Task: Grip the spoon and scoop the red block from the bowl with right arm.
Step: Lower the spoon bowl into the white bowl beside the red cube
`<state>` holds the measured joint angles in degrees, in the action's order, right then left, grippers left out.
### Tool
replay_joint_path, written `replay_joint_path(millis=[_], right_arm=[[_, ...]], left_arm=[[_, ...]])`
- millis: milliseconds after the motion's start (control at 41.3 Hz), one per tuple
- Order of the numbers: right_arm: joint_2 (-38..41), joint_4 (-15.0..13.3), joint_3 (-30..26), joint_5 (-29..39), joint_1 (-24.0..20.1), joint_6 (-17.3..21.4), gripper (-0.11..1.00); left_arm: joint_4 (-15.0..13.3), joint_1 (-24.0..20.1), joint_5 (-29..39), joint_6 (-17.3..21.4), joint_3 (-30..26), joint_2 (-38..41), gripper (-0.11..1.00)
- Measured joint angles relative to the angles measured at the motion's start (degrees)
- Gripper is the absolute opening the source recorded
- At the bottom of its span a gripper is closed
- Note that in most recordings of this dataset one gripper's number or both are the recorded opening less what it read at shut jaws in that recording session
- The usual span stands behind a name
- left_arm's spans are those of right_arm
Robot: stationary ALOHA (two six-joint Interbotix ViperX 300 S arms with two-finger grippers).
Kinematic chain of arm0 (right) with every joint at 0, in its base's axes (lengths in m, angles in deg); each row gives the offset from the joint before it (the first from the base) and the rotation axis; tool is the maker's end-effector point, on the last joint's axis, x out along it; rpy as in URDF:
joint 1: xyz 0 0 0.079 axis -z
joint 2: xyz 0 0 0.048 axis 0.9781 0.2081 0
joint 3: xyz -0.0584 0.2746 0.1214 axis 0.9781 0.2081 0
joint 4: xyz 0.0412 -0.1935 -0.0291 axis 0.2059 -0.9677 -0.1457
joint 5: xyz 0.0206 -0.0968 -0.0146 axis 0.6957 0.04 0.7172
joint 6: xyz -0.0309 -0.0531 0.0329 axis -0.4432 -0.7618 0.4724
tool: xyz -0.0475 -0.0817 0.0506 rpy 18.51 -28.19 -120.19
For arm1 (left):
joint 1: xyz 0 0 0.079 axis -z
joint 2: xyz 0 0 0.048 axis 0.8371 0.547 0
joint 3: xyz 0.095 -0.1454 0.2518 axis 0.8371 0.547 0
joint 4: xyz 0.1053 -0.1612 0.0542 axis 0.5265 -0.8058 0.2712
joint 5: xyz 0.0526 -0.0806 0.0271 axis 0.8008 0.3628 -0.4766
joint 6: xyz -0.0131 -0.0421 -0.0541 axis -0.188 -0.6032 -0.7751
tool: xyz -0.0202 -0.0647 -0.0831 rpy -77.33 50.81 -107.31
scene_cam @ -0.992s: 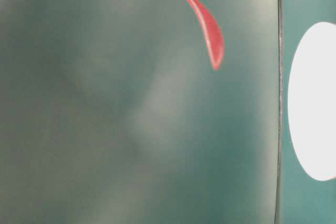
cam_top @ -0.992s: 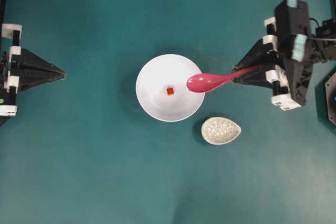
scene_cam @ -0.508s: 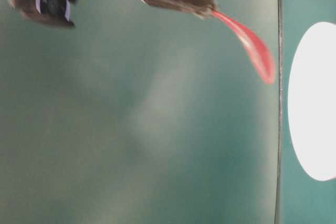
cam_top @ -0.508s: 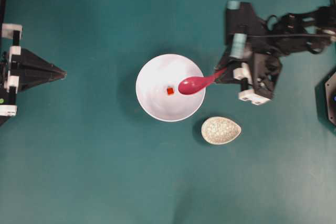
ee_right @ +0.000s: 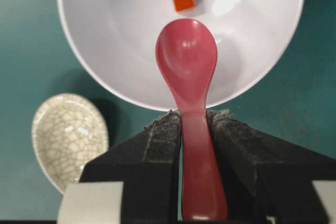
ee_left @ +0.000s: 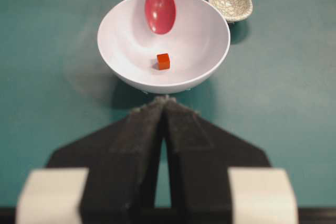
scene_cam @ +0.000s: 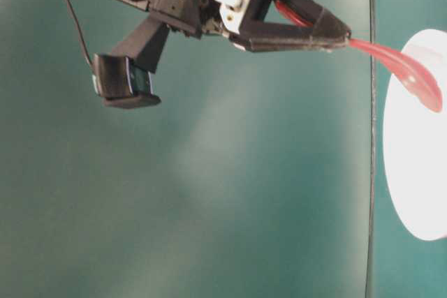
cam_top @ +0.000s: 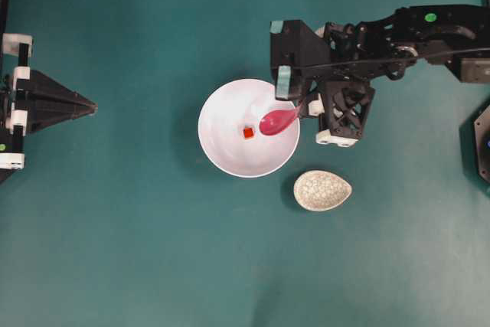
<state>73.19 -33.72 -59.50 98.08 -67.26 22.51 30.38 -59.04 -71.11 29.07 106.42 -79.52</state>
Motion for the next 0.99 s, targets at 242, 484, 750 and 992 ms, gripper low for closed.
replay_joint_path(millis=[242, 484, 750, 992], right_arm=[[2.0, -0.8, -0.1, 0.0, 0.1, 0.6, 0.25], [4.7, -0.8, -0.5, -1.1, -0.6, 0.7, 0.25], [7.0, -0.8, -2.9, -2.6, -1.1, 0.7, 0.25], [9.1, -0.8, -4.9, -2.9, -2.4, 0.6, 0.25]], left_arm=[[0.0, -0.1, -0.1, 0.0, -0.1, 0.0, 0.0], [0.0, 0.0, -0.1, 0.0, -0.1, -0.1, 0.0], [0.0, -0.1, -0.1, 0.0, -0.1, -0.1, 0.0], [0.0, -0.1, -0.1, 0.0, -0.1, 0.0, 0.0]])
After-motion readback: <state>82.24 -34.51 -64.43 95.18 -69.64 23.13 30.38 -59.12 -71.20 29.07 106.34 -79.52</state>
